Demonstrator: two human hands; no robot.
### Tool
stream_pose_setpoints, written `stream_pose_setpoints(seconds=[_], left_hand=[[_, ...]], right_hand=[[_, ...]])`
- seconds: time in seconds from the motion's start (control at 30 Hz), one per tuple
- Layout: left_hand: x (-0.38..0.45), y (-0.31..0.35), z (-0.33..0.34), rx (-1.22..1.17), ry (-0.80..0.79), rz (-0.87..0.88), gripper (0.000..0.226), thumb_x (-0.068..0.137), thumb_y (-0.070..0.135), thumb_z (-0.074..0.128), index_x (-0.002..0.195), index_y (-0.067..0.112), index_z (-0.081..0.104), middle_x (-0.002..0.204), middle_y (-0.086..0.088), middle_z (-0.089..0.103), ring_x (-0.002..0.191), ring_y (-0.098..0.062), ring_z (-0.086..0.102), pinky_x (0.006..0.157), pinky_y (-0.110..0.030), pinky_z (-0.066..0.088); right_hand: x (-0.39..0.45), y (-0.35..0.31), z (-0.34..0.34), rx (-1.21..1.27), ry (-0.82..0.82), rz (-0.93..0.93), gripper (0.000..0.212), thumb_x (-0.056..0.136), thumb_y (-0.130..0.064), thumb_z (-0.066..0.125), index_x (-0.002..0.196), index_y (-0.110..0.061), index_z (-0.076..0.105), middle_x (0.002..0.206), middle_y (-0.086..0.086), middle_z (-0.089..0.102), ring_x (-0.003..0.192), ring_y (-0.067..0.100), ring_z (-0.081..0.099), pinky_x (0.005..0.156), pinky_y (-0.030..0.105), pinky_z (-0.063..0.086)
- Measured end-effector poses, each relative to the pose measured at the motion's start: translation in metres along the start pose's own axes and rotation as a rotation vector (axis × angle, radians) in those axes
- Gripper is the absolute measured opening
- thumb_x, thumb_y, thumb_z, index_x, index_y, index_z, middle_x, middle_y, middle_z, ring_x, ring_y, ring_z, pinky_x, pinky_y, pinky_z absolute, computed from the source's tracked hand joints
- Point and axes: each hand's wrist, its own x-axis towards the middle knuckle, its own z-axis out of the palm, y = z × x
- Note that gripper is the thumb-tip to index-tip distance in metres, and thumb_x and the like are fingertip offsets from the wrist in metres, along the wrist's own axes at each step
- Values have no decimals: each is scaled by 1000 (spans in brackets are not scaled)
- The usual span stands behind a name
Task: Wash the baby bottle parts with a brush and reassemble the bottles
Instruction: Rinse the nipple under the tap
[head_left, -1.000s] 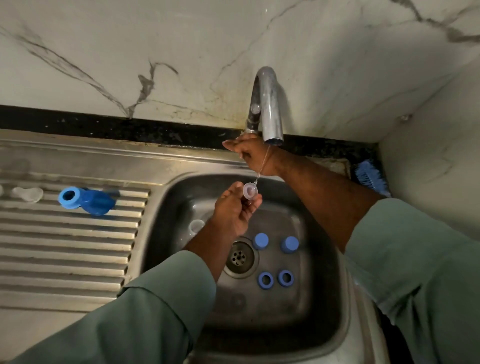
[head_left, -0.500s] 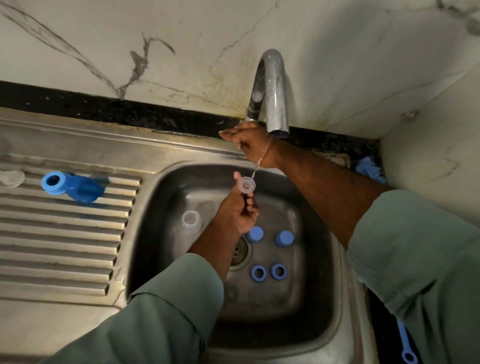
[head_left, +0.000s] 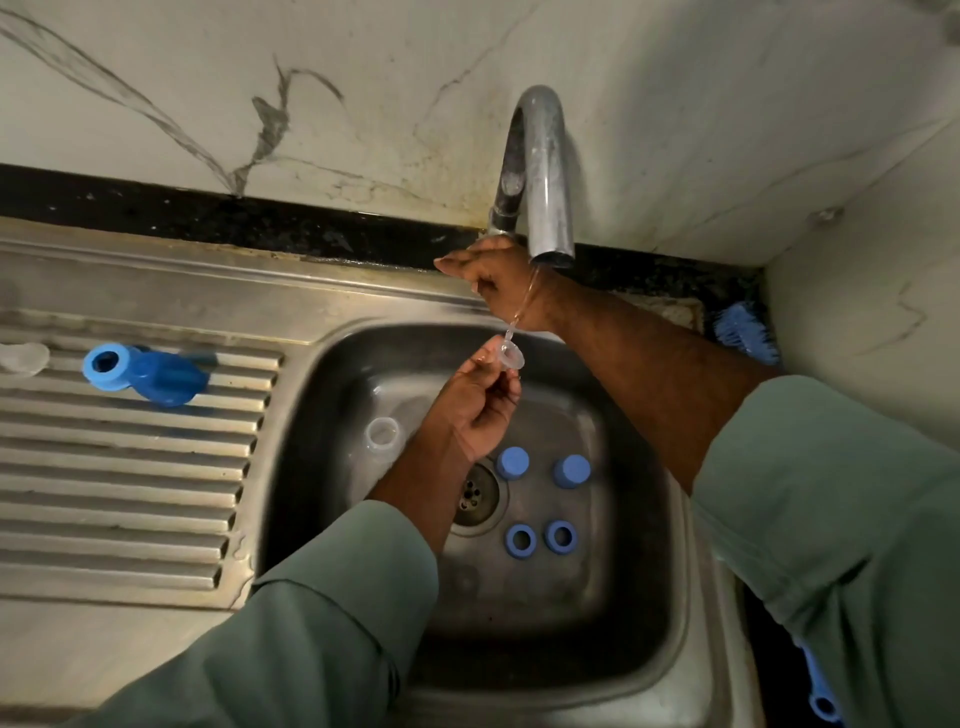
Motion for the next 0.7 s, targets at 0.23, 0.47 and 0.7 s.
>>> stream_pose_setpoints(seconds=[0.23, 0.47, 0.7], left_hand=[[2, -4, 5, 147, 94, -4, 32, 101, 44, 47, 87, 16, 55, 55, 2, 47, 40, -4, 39, 37, -17, 29], [1, -2, 14, 374, 207, -35, 56, 89, 70, 45, 69, 18, 48, 46, 5, 36, 33, -6, 31, 34, -16, 23], [-1, 1, 9, 276, 32, 37, 23, 96, 29, 60, 81, 12, 62, 62, 0, 59, 48, -3, 52, 45, -14, 45]], right_hand=[[0, -5, 2, 43, 2, 33, 52, 88, 11, 45, 135, -9, 51, 140, 8, 50, 132, 24, 42, 112, 26, 24], [-3, -8, -1, 55, -7, 53, 52, 88, 9, 45, 136, -10, 50, 140, 7, 50, 130, 23, 42, 114, 26, 25], [-3, -14, -7, -62, -53, 63, 53, 91, 5, 42, 140, -14, 45, 146, 1, 44, 130, 23, 38, 111, 24, 21]])
